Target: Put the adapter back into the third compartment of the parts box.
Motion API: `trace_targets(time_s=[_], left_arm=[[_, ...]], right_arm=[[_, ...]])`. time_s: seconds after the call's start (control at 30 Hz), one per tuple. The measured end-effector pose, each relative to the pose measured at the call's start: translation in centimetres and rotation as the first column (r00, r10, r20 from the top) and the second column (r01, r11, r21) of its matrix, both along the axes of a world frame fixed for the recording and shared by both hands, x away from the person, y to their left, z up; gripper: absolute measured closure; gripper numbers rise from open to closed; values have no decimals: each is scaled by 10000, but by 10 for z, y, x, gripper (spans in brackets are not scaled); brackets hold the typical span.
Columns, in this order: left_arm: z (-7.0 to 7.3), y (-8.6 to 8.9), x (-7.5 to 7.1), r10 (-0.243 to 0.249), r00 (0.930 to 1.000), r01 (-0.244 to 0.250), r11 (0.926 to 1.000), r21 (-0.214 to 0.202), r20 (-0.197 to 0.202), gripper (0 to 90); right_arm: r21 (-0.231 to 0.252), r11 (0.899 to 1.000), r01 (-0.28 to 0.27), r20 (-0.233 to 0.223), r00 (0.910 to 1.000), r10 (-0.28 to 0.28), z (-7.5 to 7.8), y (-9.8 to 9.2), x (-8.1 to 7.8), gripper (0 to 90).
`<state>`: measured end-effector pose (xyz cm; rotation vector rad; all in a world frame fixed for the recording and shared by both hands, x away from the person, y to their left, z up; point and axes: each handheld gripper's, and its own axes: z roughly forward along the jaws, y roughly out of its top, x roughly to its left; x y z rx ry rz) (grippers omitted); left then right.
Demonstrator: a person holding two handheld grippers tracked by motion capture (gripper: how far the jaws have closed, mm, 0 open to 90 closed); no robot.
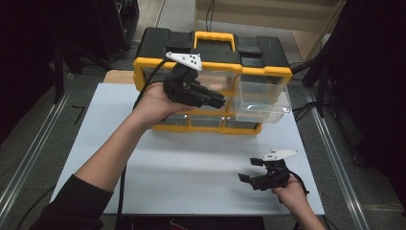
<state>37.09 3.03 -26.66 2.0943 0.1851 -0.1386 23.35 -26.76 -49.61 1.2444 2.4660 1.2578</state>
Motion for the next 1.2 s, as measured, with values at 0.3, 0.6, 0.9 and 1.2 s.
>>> trace_targets(time_s=[0.3, 0.6, 0.9, 1.2], left_arm=[[15, -5, 2, 38, 9999, -36, 9999, -157, 114, 777], [29, -10, 7, 98, 9997, -91, 9995, -303, 226, 777], [38, -20, 8, 29, 9993, -20, 9997, -232, 365, 777], [44, -29, 10, -26, 9992, 37, 9996, -271, 406, 777]], right_arm=[[9, 10000, -6, -5, 10000, 6, 0, 0, 0, 148], [-28, 10000, -10, 6, 10000, 10, 0, 0, 0, 147], [31, 10000, -15, 2, 10000, 15, 0, 0, 0, 147], [52, 10000, -13, -8, 10000, 13, 0, 0, 0, 147]])
